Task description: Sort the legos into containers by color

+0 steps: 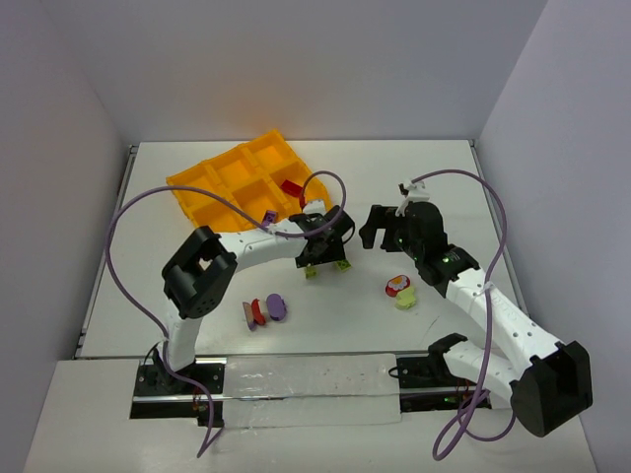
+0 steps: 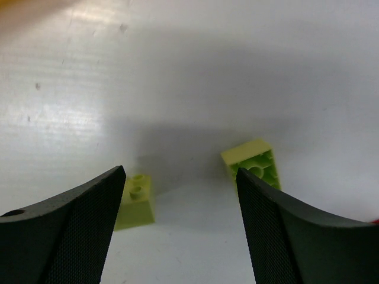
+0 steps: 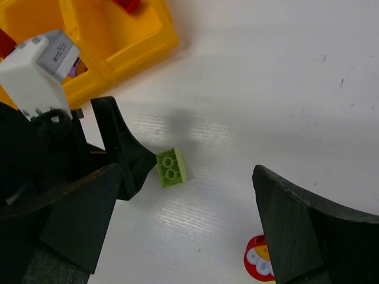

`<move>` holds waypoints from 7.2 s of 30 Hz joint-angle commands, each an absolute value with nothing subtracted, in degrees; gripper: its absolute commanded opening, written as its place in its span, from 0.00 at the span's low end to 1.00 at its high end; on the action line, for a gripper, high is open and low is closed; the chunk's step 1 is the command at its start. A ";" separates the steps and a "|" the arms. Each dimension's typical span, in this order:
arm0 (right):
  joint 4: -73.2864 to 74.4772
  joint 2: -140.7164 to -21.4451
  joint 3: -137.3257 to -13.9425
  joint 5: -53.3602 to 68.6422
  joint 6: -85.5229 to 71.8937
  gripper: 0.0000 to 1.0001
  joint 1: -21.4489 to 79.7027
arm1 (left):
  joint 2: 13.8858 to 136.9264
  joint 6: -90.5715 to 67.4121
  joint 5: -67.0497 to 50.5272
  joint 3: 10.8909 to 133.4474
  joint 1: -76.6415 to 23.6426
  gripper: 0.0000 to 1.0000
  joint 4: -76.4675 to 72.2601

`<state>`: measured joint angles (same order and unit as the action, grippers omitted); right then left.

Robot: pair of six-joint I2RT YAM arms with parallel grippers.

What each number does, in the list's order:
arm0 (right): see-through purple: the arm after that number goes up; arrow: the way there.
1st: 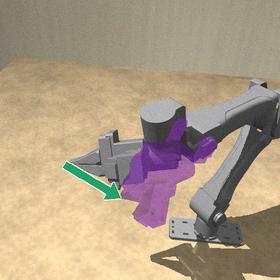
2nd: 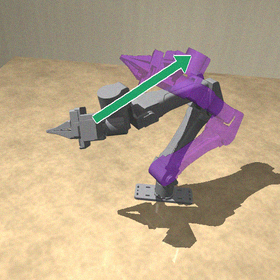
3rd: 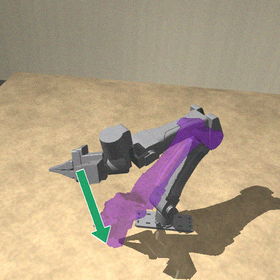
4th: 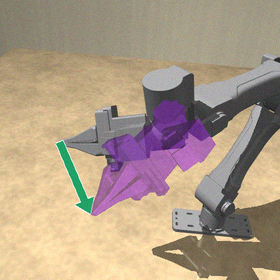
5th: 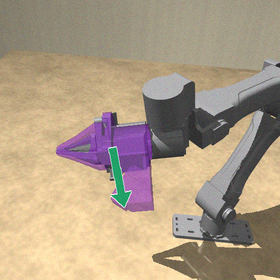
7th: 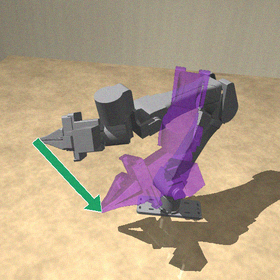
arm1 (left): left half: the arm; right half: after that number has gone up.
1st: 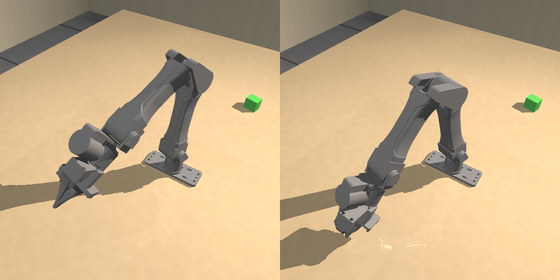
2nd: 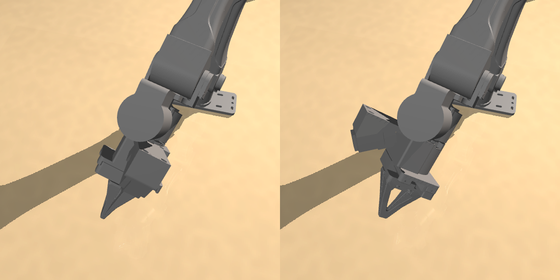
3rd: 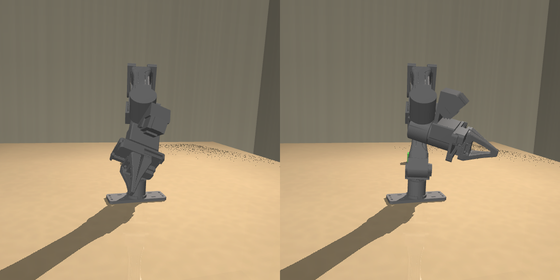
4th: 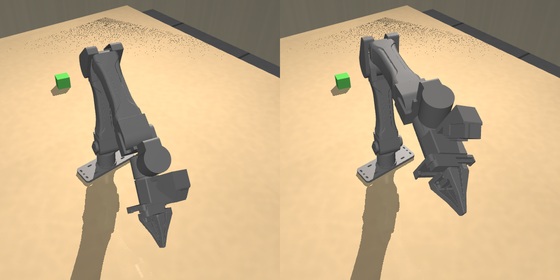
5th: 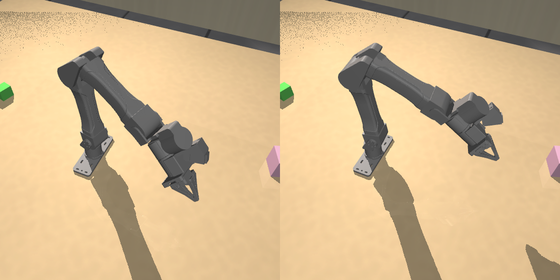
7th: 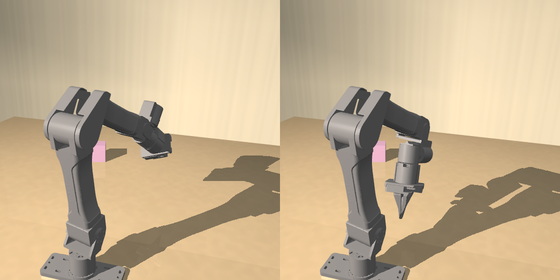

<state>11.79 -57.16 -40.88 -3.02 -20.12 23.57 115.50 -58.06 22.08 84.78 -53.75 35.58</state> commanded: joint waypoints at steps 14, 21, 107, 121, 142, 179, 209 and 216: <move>9.32 -56.00 -41.92 -0.21 -20.39 0.99 23.30 | 114.82 -70.81 30.59 86.45 -55.03 0.99 42.22; 8.91 -57.10 -41.92 2.55 -20.60 0.99 23.32 | 114.32 -75.60 32.14 87.54 -56.31 0.99 46.14; 10.41 -55.50 -40.87 0.70 -21.27 0.98 23.29 | 88.43 -56.82 30.50 69.25 -19.69 0.45 33.54; 10.89 -56.59 -40.33 -1.52 -20.05 0.98 23.38 | 89.73 -35.93 25.87 79.09 -34.12 0.82 34.02; 11.75 -45.59 -36.60 -16.08 -22.21 0.98 22.50 | 110.96 -61.08 21.06 91.69 -54.80 0.90 41.01; 11.82 -47.86 -39.20 -11.33 -21.71 0.98 22.50 | 109.83 -63.76 31.12 93.27 -50.91 0.02 48.82; 15.32 -50.71 -39.59 -7.25 -24.16 0.97 22.50 | 90.80 -52.21 22.10 72.60 -18.28 0.80 37.79; 22.91 -47.23 -34.44 -13.94 -33.65 0.96 22.62 | 86.40 -48.25 21.62 76.19 -27.36 0.80 38.59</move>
